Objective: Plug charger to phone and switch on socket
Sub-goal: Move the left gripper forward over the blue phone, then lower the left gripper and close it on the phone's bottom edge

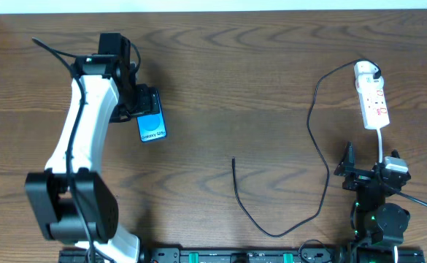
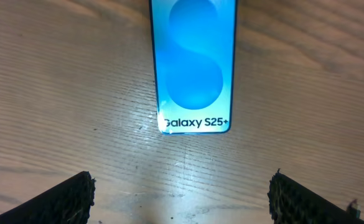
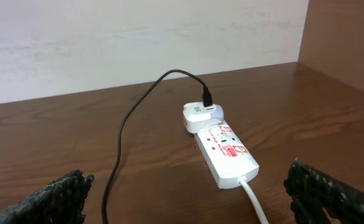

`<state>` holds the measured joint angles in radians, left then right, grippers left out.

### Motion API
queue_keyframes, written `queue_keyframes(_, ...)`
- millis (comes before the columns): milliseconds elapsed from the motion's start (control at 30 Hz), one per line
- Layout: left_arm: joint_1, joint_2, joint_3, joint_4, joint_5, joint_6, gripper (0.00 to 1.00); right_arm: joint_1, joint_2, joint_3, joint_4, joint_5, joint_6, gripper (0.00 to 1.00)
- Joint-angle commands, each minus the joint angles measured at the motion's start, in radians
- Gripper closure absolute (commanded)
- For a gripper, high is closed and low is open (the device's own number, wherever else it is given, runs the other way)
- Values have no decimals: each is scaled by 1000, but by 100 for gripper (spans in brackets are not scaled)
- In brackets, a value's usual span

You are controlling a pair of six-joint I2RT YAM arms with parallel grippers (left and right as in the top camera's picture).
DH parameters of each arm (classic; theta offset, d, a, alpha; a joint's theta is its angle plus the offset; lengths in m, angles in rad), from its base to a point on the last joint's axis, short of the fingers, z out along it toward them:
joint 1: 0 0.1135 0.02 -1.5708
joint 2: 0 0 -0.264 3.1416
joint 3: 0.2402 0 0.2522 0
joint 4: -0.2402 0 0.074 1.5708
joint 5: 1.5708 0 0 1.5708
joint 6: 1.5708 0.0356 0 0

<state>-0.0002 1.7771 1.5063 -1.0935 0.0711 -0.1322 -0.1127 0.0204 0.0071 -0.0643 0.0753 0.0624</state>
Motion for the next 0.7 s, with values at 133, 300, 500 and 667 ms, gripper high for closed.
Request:
queue_keyframes(133,13,85,27,34,31,-12,11,8,0,-2,-3,-2,-15,1)
queue_keyframes(300,13,93,23,39,29,-11,73,8,0,-2,-4,-2,-15,1)
queue_keyframes(500,13,93,22,46,31,-12,2,8,0,-2,-3,-2,-15,1)
queue_keyframes(667,13,100,20,48,30,-11,2,8,0,-2,-3,-2,-15,1)
